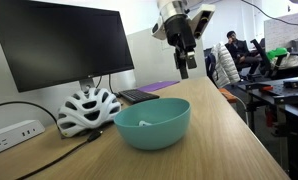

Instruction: Move the bowl to the right

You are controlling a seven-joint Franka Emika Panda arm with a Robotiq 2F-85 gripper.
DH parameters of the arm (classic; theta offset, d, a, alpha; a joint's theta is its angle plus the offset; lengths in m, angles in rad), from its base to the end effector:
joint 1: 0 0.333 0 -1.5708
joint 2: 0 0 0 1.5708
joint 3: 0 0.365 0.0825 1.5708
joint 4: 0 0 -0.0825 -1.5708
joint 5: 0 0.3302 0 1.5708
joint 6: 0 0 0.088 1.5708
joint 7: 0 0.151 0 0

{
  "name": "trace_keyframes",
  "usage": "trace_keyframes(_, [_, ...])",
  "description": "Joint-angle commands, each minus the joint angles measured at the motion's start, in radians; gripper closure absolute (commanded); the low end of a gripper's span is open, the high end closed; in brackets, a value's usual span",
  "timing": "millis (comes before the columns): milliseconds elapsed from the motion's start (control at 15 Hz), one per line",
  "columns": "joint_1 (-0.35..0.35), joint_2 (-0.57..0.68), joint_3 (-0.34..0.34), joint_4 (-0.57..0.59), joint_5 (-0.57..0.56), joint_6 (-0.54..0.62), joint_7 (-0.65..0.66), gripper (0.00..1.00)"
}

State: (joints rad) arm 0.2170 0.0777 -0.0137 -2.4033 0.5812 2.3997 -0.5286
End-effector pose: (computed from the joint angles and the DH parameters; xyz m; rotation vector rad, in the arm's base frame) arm 0.4450 0.1126 0.3265 -2.7353 -0.3887 0.0238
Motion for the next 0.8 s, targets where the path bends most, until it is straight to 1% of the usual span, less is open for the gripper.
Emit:
trace_keyframes(0, [-0.059, 0.1, 0.084, 0.078, 0.053, 0.033, 0.026, 0.0])
trace_keyframes(133, [-0.077, 0.158, 0.119, 0.117, 0.073, 0.078, 0.087, 0.0])
trace_keyframes(200, [-0.08, 0.188, 0.129, 0.133, 0.06, 0.113, 0.135, 0.0])
trace_keyframes(333, [-0.096, 0.236, 0.154, 0.165, 0.057, 0.138, 0.189, 0.0])
trace_keyframes(400, [-0.096, 0.257, 0.163, 0.177, 0.041, 0.153, 0.216, 0.02])
trace_keyframes(467, [-0.103, 0.278, 0.174, 0.194, 0.034, 0.146, 0.224, 0.26])
trace_keyframes(600, [-0.103, 0.305, 0.191, 0.214, -0.001, 0.14, 0.231, 0.28])
trace_keyframes(733, [-0.113, 0.318, 0.214, 0.226, -0.009, 0.148, 0.212, 0.43])
